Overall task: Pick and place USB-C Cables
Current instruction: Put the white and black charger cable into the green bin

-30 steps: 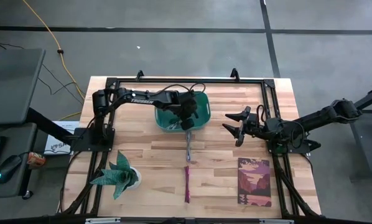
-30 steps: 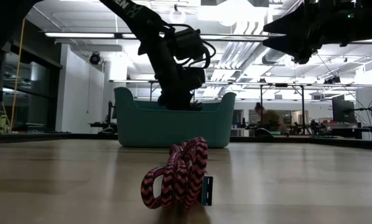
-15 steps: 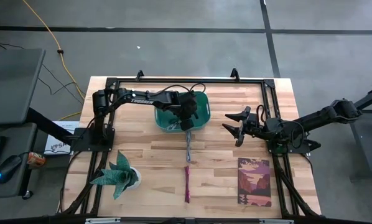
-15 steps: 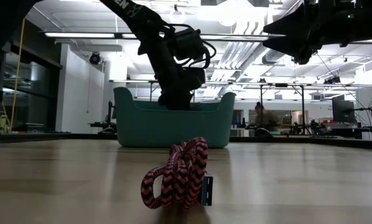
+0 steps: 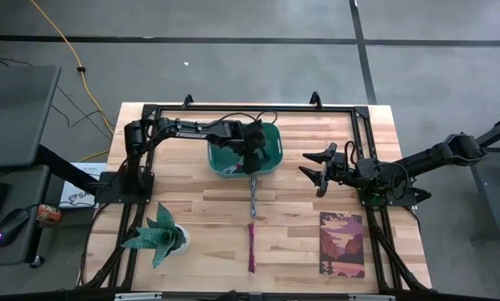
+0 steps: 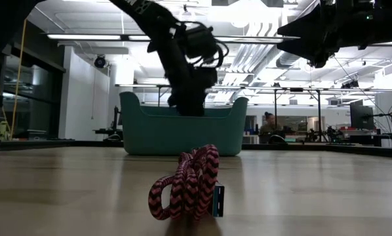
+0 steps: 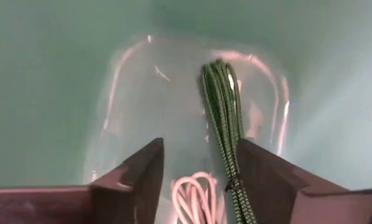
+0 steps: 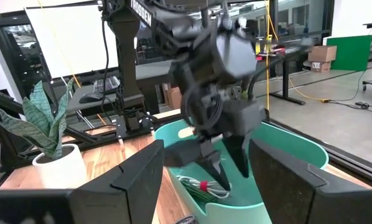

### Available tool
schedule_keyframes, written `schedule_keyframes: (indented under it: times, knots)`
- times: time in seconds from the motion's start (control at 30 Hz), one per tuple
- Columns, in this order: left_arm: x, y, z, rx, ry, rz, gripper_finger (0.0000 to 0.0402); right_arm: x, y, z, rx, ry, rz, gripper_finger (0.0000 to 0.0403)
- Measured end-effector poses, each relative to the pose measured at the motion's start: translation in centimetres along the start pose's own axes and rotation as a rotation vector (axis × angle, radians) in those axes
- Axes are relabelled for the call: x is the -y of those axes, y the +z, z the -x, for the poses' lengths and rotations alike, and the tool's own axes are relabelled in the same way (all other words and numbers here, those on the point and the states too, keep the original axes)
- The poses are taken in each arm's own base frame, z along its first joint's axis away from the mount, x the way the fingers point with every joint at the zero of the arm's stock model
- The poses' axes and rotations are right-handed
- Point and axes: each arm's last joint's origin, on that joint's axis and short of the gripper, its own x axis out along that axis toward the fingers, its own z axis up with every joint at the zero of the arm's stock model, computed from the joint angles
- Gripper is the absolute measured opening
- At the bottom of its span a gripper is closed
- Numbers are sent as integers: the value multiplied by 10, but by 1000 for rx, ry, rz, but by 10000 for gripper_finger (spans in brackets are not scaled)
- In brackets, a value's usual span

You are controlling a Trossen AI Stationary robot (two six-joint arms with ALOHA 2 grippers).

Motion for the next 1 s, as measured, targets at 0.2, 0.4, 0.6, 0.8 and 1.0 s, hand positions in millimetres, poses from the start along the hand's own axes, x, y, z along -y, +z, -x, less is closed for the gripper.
schedule_keyframes:
  times: [0.2,0.4,0.6,0.8,1.0]
  knots:
    - [-3,24,32,39,1,35,204,0,0,0,0,0,3,227]
    - [4,29,85,165,-18,44,198,0,0,0,-1,0,8,227]
    - [25,4,149,398,-79,9,191,0,0,0,-2,0,12,227]
    - [48,-59,181,693,-198,-15,189,0,0,0,-4,-1,3,227]
    - [63,-134,174,977,-361,-8,188,0,0,0,-4,0,2,227]
